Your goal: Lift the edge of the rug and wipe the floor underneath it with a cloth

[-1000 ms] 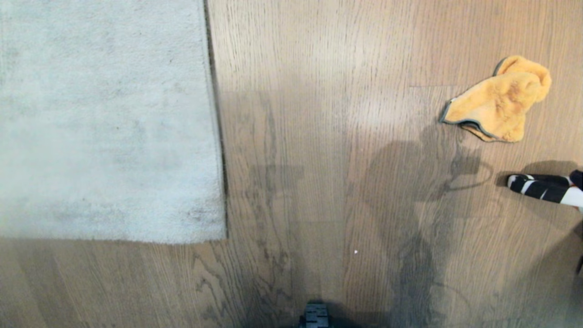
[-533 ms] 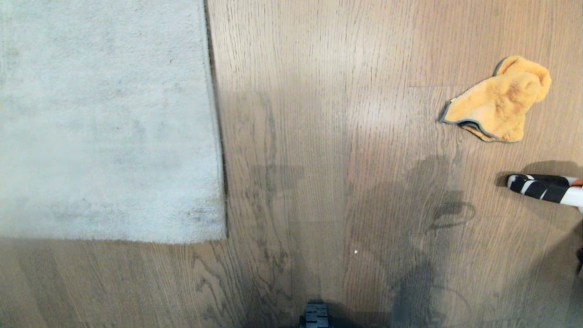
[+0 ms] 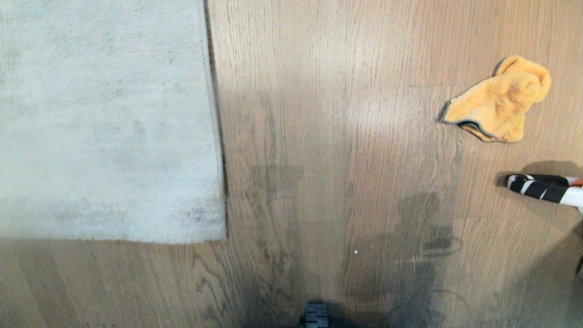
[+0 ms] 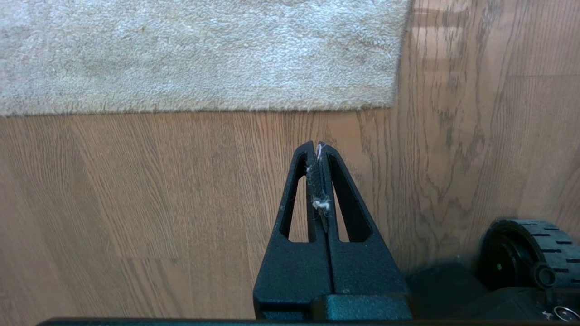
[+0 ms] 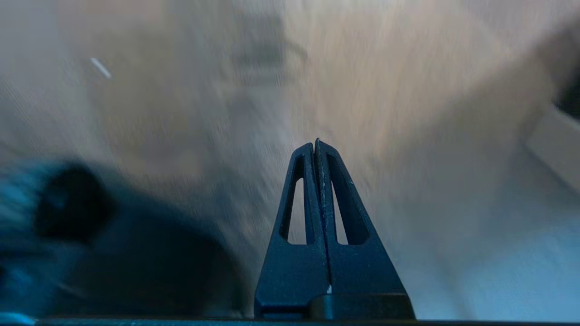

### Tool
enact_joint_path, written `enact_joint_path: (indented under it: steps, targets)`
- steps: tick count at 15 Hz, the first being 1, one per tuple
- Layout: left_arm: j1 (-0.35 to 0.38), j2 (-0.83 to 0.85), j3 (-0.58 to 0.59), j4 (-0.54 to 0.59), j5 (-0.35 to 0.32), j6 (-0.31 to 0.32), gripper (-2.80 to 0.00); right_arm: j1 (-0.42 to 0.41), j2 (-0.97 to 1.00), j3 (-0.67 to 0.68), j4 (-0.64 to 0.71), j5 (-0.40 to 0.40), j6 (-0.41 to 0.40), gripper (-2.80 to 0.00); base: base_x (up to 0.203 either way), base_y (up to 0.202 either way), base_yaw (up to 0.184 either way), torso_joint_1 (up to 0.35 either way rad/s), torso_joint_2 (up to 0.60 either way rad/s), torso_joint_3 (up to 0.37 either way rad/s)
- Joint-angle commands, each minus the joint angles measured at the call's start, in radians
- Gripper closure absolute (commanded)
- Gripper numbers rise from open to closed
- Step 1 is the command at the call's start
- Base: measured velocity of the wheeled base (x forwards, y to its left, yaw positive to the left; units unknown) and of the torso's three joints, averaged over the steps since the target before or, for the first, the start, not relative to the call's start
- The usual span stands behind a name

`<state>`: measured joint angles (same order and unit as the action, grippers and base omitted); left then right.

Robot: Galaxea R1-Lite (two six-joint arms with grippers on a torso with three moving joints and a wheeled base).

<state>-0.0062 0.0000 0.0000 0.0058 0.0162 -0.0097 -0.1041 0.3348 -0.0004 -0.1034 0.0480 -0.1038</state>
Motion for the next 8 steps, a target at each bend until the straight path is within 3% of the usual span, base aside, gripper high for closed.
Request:
enact_joint_path:
  steps: [1,3,5,8]
  targets:
    - [0.000,0.000,0.000,0.000,0.001,-0.001,0.00,0.011,-0.053,0.000,0.079,-0.041,-0.015,0.00,0.000,0.000,0.000,0.000,0.00,0.000]
    - [0.000,0.000,0.000,0.000,0.001,0.000,0.00,0.028,-0.058,0.000,0.103,-0.043,-0.028,0.00,0.000,0.000,0.000,0.000,0.00,0.000]
    - [0.000,0.000,0.000,0.000,0.001,-0.001,0.00,0.123,-0.106,0.000,0.109,-0.043,-0.011,0.00,0.000,0.000,0.000,0.000,0.00,0.000]
    - [0.000,0.000,0.000,0.000,0.001,-0.001,0.00,0.114,-0.183,0.000,0.110,-0.040,0.014,0.00,0.000,0.000,0.000,0.000,0.00,0.000]
